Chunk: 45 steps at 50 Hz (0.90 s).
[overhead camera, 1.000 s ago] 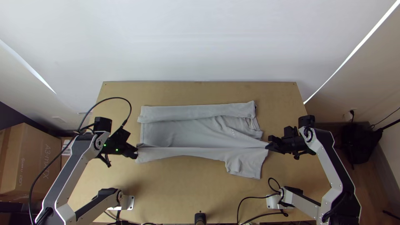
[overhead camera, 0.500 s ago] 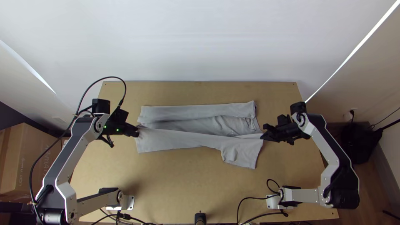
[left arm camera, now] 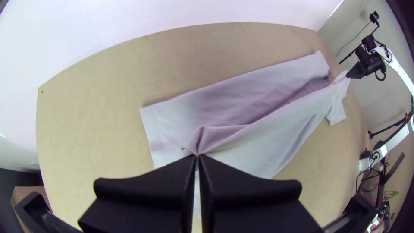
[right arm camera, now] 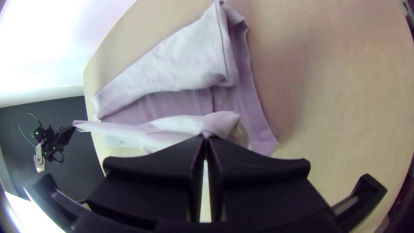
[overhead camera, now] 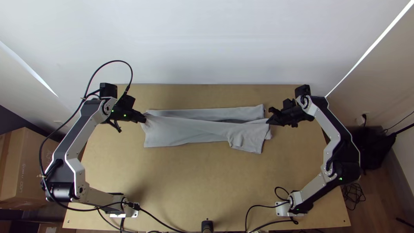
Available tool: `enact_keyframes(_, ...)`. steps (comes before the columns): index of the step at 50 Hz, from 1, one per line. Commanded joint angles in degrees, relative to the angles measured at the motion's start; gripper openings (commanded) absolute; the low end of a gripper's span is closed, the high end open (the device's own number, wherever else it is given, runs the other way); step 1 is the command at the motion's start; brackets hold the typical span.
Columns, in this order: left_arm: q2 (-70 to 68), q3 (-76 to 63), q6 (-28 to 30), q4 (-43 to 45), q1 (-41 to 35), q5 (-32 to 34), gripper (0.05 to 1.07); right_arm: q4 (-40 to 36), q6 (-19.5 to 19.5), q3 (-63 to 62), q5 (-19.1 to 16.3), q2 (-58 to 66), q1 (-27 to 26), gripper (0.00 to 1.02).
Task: Fold the t-shirt
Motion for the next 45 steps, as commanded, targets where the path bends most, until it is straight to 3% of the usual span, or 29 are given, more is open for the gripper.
enact_keyframes(1,3.5,4.1,-0.6,0.2,-0.3,0.4,0.08,0.4,1.8,5.6,-0.2,5.0,1.1,0.02)
enact_keyframes(23,15.1,9.2,-1.2,4.2,-0.3,-0.2,0.08,0.4,6.0,25.3,1.3,22.5,2.8,0.02)
enact_keyframes(25,16.7,9.3,-1.6,5.6,-0.6,-0.2,0.14,0.4,6.5,26.3,1.4,23.5,2.8,0.02)
enact_keyframes(26,17.6,9.5,-1.8,6.0,-0.7,-0.2,0.21,0.4,6.7,26.8,1.4,24.0,2.8,0.03)
enact_keyframes(28,19.6,10.4,-1.8,5.7,-0.9,-0.3,0.41,0.4,7.3,27.2,1.4,24.3,2.7,0.14)
enact_keyframes(32,22.2,11.3,-1.8,6.7,-1.2,-0.3,0.78,0.4,7.5,26.9,1.4,24.0,2.4,0.64)
enact_keyframes(34,22.3,11.0,-2.0,7.4,-1.3,-0.2,0.9,0.4,7.5,26.2,1.4,23.3,2.2,0.91)
enact_keyframes(35,22.2,10.9,-2.2,8.0,-1.2,-0.2,0.94,0.4,7.5,25.8,1.4,22.8,2.0,0.99)
enact_keyframes(39,22.0,11.6,-5.2,8.5,-0.9,0.6,1.02,1.1,7.4,23.6,2.1,20.0,0.7,0.99)
enact_keyframes(45,20.2,11.1,-6.5,6.7,1.2,3.8,1.02,4.5,7.4,17.6,2.8,14.0,-1.7,0.99)
